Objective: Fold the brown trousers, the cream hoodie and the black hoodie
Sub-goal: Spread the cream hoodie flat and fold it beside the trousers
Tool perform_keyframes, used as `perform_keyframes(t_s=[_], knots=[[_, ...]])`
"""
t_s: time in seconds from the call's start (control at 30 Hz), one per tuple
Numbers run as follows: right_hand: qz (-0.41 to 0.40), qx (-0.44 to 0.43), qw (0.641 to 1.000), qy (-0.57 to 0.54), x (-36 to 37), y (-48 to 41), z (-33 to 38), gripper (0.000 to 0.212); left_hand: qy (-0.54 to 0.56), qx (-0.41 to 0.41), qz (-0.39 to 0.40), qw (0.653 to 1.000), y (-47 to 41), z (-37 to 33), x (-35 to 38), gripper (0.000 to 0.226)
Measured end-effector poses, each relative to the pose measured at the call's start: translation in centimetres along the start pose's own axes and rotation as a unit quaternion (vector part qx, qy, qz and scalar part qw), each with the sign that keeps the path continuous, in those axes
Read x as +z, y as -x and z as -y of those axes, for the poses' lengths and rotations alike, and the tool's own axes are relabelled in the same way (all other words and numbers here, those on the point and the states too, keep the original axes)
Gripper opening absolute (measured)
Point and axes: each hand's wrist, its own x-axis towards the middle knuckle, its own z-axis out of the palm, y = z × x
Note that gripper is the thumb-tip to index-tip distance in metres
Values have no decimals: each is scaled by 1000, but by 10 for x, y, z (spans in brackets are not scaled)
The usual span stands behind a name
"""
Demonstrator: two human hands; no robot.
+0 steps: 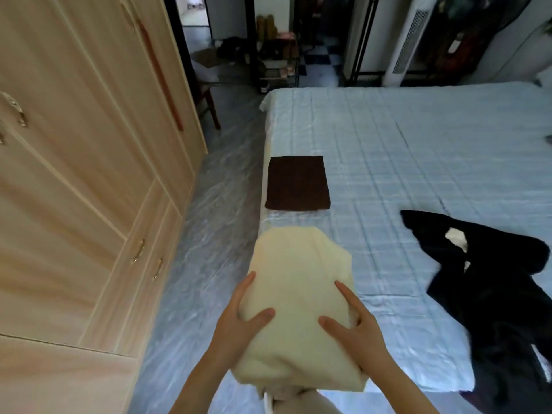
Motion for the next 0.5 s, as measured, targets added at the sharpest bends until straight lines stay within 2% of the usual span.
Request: perform_keyframes(t_s=[0.2,0.33,0.5], knots=[[-27,49,997,-57,7,-59,2,75,-35,-21,57,998,-80,-27,-1,73],[-56,52,994,-83,11,-87,14,75,-47,-9,70,996,-123,-45,-5,69],[-107,79,985,-107,6,-109,20,74,-60,2,125,990,-171,-59,9,72]])
